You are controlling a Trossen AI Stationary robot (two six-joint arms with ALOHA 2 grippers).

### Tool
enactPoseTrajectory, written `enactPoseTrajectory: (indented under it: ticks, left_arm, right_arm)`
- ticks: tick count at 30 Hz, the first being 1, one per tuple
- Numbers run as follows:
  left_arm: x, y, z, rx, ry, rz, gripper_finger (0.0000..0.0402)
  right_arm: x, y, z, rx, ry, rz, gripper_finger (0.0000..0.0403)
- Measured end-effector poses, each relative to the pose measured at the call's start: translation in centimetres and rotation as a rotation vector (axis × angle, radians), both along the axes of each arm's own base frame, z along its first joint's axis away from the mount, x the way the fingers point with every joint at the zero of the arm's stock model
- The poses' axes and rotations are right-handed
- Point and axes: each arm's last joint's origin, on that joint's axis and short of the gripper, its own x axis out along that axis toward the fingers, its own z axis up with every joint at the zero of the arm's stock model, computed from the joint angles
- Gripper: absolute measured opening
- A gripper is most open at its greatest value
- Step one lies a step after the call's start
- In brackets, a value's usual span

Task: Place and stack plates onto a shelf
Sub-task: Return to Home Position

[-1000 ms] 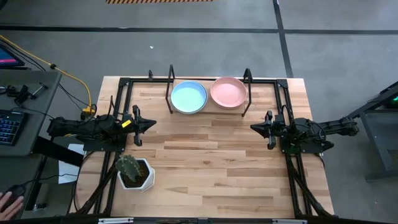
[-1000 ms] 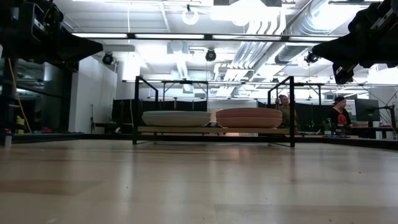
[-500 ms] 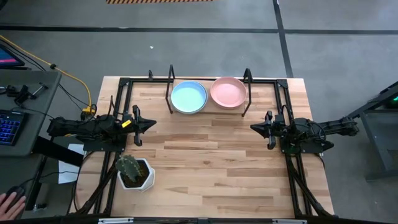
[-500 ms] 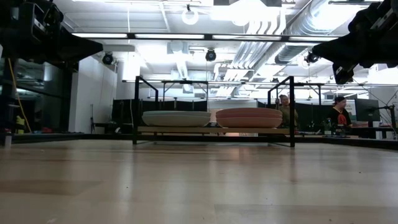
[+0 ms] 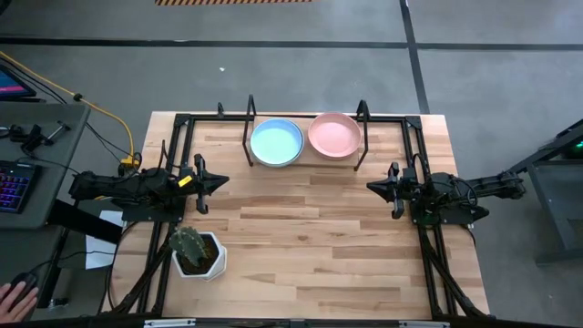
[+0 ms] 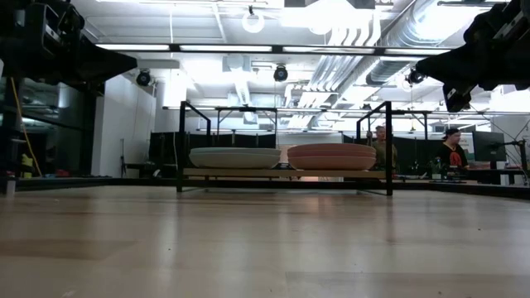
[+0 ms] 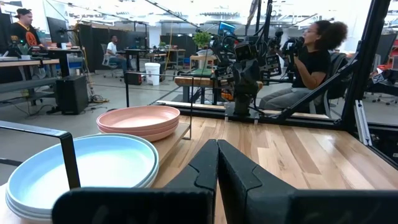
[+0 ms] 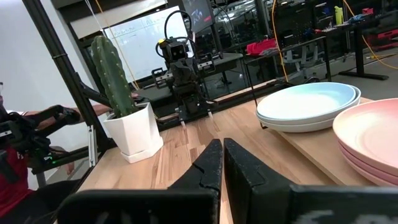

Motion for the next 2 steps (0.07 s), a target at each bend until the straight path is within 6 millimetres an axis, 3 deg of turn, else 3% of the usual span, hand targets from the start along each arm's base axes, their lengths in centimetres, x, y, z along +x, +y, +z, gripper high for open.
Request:
enactPoseTrajectory:
  ticks: [2]
  left_arm:
    - [0.0,0.0,0.0,0.0,0.0,0.0,0.0]
  right_arm:
    - [0.0,0.0,0.0,0.0,0.0,0.0,0.0]
